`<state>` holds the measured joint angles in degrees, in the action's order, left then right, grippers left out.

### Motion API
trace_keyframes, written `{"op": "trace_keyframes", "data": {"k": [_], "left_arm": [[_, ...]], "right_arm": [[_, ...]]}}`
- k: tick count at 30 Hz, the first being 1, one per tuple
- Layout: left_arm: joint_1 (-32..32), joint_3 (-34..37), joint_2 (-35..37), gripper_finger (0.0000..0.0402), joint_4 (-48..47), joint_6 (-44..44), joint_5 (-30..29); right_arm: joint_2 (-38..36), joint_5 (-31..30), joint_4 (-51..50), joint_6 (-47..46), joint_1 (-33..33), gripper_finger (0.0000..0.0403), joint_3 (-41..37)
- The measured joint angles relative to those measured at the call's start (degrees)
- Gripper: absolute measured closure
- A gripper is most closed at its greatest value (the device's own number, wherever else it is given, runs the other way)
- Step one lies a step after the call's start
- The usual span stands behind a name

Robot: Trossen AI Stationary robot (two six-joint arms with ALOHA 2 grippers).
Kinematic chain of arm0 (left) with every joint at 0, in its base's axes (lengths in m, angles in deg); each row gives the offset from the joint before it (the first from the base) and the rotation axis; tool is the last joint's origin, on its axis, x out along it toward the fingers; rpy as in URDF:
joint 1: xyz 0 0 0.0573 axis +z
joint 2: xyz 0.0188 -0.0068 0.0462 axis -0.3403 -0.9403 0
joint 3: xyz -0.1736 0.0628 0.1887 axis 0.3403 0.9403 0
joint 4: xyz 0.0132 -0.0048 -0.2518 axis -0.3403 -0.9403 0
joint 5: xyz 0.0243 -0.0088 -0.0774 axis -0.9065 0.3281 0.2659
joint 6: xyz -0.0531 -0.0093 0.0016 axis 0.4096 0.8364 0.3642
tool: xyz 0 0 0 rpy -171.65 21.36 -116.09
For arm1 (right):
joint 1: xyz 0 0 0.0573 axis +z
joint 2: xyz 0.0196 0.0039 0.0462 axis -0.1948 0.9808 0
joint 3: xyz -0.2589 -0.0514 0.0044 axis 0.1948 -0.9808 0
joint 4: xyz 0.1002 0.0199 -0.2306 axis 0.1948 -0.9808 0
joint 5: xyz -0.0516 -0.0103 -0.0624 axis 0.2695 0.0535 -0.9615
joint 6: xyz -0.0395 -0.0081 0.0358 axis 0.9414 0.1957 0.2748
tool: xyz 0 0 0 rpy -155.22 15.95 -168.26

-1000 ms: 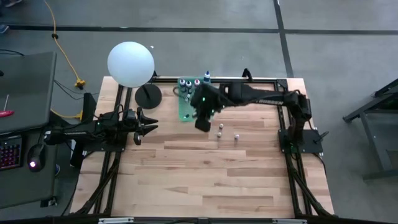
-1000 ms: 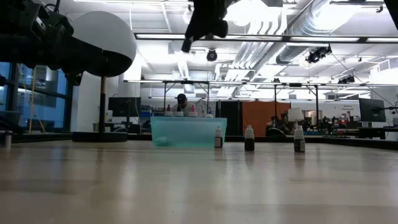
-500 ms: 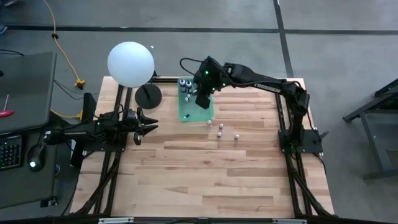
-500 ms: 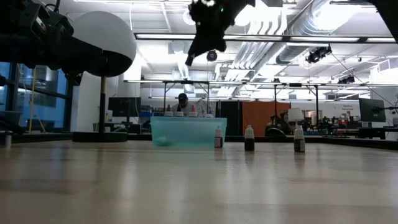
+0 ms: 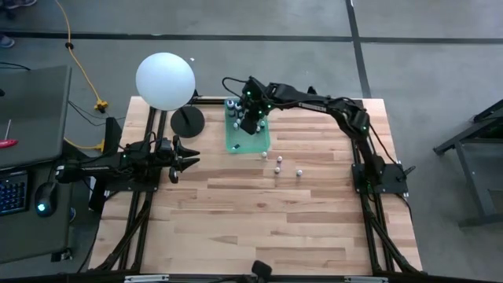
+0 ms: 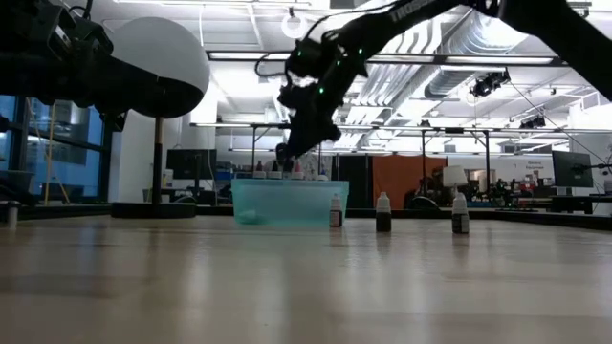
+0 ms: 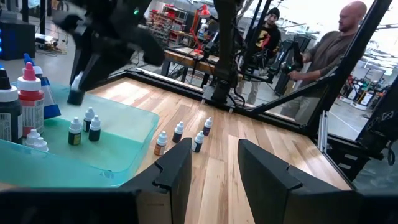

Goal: Pick & Place food coloring
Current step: Put the small green food coloring bottle into the blue bin

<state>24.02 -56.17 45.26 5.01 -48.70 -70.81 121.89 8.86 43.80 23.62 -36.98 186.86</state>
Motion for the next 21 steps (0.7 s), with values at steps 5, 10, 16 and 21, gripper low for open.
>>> {"op": "trace_keyframes", "data": {"k": [5, 10, 16, 21], "left_arm": [[0.0, 0.0, 0.0, 0.0273, 0.0, 0.0, 0.0], [0.0, 0.0, 0.0, 0.0273, 0.0, 0.0, 0.0], [0.0, 0.0, 0.0, 0.0273, 0.0, 0.0, 0.0], [0.0, 0.0, 0.0, 0.0273, 0.0, 0.0, 0.0]], "right_arm": [[3.1, 1.9, 1.9, -1.8, -0.4, 0.0332, 0.0], [4.7, 1.3, 2.8, -3.1, -0.1, 0.0334, 0.0], [4.8, -0.2, 3.6, -5.5, -0.1, 0.0334, 0.0], [4.8, -1.5, 3.0, -12.1, 0.1, 0.0332, 0.0]]}}
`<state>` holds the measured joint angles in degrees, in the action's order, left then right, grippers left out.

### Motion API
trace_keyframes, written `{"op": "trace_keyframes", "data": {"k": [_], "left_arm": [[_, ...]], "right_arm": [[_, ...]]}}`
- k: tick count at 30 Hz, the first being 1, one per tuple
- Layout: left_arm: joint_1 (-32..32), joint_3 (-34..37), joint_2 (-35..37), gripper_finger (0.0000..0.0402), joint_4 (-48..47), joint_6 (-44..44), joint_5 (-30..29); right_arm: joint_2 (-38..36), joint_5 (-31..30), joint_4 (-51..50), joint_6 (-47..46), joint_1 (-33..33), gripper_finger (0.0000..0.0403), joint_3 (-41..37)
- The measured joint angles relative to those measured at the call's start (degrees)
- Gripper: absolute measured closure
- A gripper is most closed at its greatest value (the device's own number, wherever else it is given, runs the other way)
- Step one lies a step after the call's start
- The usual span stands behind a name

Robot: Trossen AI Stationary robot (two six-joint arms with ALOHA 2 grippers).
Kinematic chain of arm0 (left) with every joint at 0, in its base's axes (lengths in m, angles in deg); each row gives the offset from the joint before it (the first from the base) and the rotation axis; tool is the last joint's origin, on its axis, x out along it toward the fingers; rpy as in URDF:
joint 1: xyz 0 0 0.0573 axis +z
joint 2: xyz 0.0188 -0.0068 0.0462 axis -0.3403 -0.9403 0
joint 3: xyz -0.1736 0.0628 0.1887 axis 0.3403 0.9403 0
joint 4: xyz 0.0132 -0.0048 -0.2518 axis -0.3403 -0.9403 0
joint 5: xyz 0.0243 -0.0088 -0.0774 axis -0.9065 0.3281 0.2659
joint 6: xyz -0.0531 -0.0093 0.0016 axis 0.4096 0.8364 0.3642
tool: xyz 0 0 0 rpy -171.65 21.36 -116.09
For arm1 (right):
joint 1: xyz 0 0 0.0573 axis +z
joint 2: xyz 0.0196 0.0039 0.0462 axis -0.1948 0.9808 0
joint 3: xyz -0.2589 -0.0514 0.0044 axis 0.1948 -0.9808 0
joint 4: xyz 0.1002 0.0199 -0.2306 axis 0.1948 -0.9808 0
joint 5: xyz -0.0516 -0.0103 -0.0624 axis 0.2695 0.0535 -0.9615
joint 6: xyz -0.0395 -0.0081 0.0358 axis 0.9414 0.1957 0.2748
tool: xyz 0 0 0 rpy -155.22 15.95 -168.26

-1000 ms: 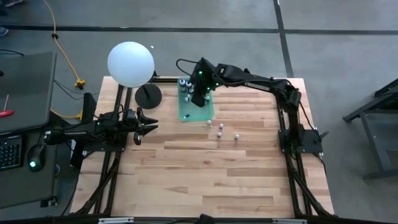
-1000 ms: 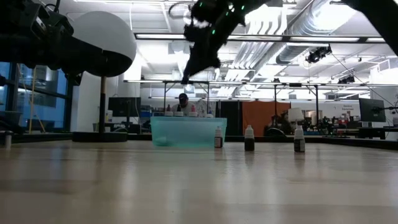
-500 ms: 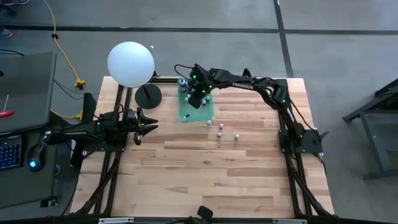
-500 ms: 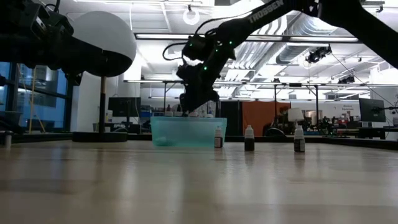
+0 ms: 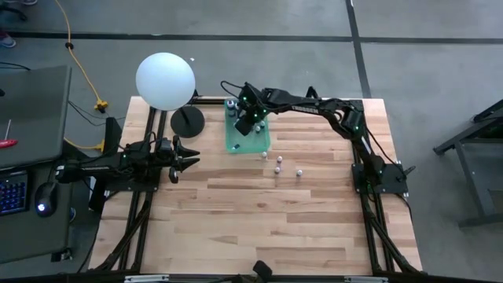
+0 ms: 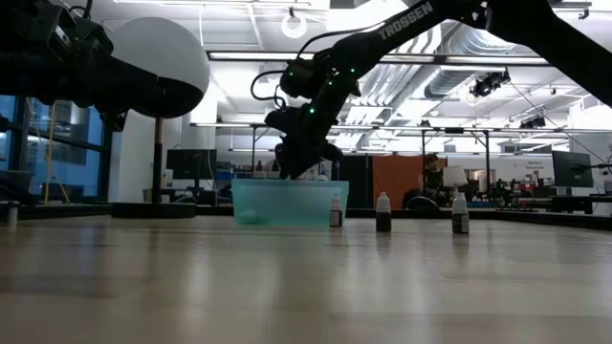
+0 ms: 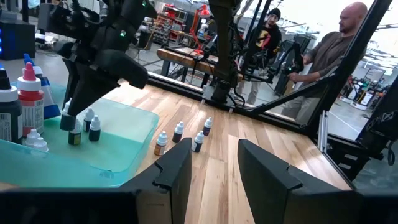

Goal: Pick & Place food coloring
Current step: Put the small green food coloring bottle into the blue bin

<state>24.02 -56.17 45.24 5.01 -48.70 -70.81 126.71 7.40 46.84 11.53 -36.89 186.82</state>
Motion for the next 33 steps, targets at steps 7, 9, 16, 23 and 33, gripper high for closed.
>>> {"op": "trace_keyframes", "data": {"k": [7, 9, 16, 23, 33], "left_arm": [[0.0, 0.0, 0.0, 0.0273, 0.0, 0.0, 0.0], [0.0, 0.0, 0.0, 0.0273, 0.0, 0.0, 0.0], [0.0, 0.0, 0.0, 0.0273, 0.0, 0.0, 0.0], [0.0, 0.0, 0.0, 0.0273, 0.0, 0.0, 0.3], [0.0, 0.0, 0.0, 0.0273, 0.0, 0.0, 0.6]], "right_arm": [[0.0, 0.0, 1.2, -8.4, 1.1, 0.0334, 0.0], [0.3, -0.7, 2.0, -10.3, 1.7, 0.0333, 0.0], [1.7, -3.1, 2.6, -12.9, 2.7, 0.0333, 0.0], [1.8, -6.2, 1.7, -14.6, 1.8, 0.0333, 0.0], [1.8, -4.3, 0.3, -15.2, 1.2, 0.0332, 0.0]]}}
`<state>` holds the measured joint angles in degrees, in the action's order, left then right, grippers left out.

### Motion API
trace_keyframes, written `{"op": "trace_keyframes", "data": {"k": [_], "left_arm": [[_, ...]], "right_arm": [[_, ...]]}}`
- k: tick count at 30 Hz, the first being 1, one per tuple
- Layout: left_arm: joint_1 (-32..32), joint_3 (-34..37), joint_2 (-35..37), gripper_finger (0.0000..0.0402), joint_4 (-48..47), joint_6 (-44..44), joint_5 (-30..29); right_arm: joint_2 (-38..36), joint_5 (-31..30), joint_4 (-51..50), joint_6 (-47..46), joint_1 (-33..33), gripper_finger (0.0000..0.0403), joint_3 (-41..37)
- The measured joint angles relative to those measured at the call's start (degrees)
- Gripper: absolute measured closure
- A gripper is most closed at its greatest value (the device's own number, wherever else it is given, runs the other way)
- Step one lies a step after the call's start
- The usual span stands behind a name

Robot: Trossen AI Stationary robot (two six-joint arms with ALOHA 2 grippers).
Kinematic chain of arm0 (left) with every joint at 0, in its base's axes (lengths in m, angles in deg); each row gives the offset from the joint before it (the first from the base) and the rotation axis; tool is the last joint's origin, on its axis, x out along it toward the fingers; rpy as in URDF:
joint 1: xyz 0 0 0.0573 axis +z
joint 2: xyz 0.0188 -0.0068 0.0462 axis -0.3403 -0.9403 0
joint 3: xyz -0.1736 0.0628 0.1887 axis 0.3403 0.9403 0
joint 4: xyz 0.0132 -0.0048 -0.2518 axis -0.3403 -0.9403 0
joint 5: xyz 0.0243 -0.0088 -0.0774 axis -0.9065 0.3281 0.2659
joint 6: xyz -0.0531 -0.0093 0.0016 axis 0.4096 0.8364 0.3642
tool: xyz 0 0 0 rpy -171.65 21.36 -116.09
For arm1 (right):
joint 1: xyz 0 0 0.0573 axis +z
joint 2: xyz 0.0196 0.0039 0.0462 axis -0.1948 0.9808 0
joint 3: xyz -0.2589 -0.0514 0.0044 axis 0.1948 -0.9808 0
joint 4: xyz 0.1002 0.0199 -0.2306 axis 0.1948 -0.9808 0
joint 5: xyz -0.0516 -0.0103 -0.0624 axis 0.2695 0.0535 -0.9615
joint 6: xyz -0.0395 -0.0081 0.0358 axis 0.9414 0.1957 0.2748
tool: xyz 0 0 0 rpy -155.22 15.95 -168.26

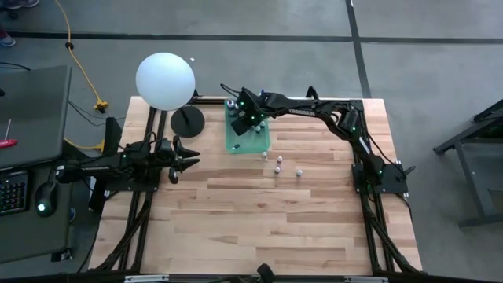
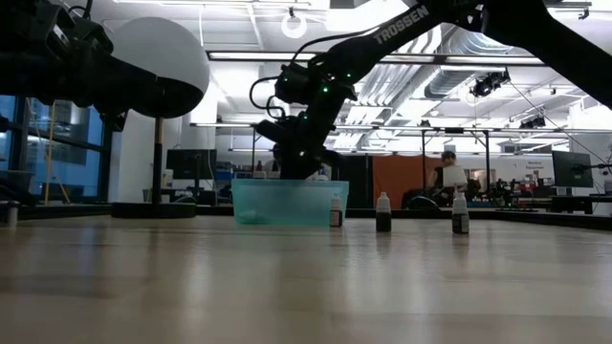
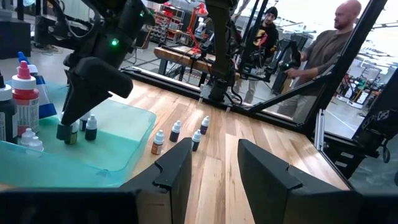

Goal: Pick & Place food coloring
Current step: Put the small green food coloring bottle into the blue bin, then put the small purple food coloring bottle into the blue bin

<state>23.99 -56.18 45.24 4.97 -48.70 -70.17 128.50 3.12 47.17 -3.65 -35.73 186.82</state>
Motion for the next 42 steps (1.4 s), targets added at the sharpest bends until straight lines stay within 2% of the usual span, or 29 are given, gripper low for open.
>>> {"op": "trace_keyframes", "data": {"k": [17, 30, 37, 42], "left_arm": [[0.0, 0.0, 0.0, 0.0273, 0.0, 0.0, 0.0], [0.0, 0.0, 0.0, 0.0273, 0.0, 0.0, 0.0], [0.0, 0.0, 0.0, 0.0273, 0.0, 0.0, 0.0], [0.0, 0.0, 0.0, 0.0273, 0.0, 0.0, 0.1]], "right_arm": [[0.0, 0.9, 0.0, 0.2, -0.3, 0.0298, 0.0], [0.0, 2.5, 2.2, 0.6, -0.3, 0.0298, 0.0], [-1.2, 6.3, 1.5, 4.1, -0.3, 0.0299, 0.0], [-4.2, 5.9, 0.4, 8.1, -0.1, 0.0306, 0.0]]}}
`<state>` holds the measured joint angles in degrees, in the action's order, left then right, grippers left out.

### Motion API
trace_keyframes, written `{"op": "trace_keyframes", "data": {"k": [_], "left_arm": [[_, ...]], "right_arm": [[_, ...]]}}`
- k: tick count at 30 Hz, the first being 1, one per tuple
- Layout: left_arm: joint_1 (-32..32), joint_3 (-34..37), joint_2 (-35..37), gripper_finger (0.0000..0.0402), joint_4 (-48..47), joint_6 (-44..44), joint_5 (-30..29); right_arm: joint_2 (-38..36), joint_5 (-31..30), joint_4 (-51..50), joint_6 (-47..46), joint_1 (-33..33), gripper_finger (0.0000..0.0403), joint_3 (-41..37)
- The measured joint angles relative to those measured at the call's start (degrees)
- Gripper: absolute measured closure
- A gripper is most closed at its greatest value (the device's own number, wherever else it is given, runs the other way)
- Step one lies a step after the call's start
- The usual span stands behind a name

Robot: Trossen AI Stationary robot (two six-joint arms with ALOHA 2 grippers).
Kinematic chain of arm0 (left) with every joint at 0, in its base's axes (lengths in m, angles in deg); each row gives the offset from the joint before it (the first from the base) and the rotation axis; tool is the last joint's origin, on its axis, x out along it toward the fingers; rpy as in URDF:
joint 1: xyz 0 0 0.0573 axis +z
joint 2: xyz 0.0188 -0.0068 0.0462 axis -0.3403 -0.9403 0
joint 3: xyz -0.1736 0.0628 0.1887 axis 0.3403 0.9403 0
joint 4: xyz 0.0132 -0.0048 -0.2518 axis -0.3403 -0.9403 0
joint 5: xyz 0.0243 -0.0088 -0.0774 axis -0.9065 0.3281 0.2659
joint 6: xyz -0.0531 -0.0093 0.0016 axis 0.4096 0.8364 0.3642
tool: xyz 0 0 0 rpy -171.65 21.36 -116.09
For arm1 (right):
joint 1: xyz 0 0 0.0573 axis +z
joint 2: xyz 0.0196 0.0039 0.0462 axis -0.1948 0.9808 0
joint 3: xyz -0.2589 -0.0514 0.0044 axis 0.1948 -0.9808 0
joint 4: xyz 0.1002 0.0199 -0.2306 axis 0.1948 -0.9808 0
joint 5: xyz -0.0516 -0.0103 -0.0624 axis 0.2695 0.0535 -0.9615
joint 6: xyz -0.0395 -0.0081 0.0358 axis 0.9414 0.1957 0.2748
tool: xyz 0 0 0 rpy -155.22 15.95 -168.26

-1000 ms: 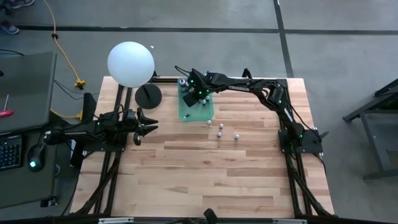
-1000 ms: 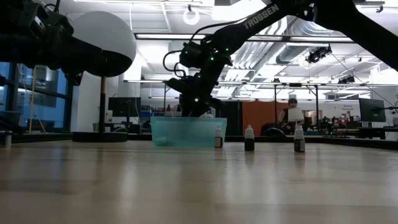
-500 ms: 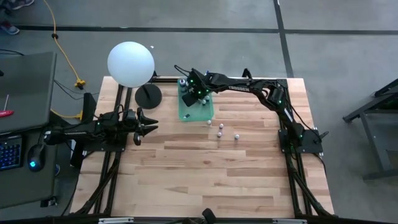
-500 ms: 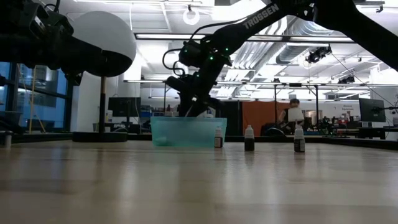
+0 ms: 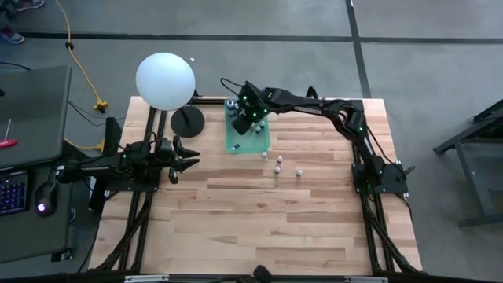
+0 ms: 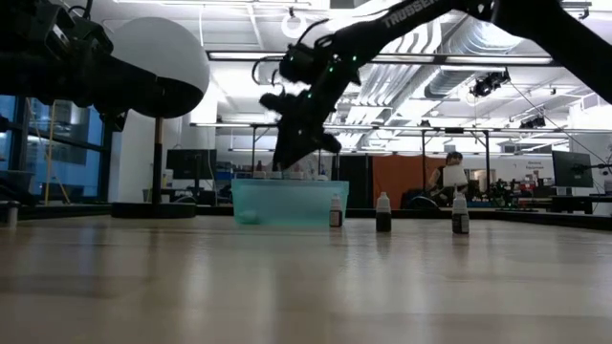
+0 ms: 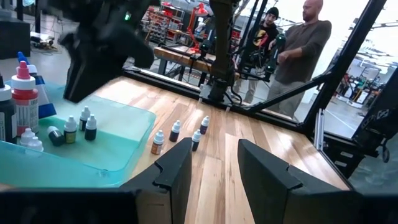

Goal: Pick & Place food coloring
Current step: Put the small purple food coloring bottle into the blue bin

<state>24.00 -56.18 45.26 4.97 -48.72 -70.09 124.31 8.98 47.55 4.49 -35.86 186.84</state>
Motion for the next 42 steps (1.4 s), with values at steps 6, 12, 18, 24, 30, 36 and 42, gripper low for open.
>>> {"op": "trace_keyframes", "data": {"k": [6, 12, 18, 24, 30, 36, 42], "left_arm": [[0.0, 0.0, 0.0, 0.0273, 0.0, 0.0, 0.0], [0.0, 0.0, 0.0, 0.0273, 0.0, 0.0, 0.2], [0.0, 0.0, 0.0, 0.0273, 0.0, 0.0, 0.2], [0.0, 0.0, 0.0, 0.0273, 0.0, 0.0, 0.2], [0.0, 0.0, 0.0, 0.0273, 0.0, 0.0, 0.2], [0.0, 0.0, 0.0, 0.0273, 0.0, 0.0, 0.2], [0.0, 0.0, 0.0, 0.0273, 0.0, 0.0, 0.2]], "right_arm": [[-5.2, -0.8, -7.9, 6.2, 0.2, 0.0315, 0.0], [-9.7, -2.1, -25.3, 13.7, 1.0, 0.0318, 0.0], [-11.9, -2.5, -42.8, 16.1, 2.2, 0.0318, 0.0], [-12.6, -4.9, -53.0, 14.6, 3.4, 0.0318, 0.0], [-20.4, 0.8, -52.3, 14.2, 5.9, 0.0318, -6.8], [-37.2, 0.1, -38.7, 9.3, 8.7, 0.0317, -27.7], [-50.0, 0.5, -19.1, 6.1, 13.0, 0.0317, -48.8]]}}
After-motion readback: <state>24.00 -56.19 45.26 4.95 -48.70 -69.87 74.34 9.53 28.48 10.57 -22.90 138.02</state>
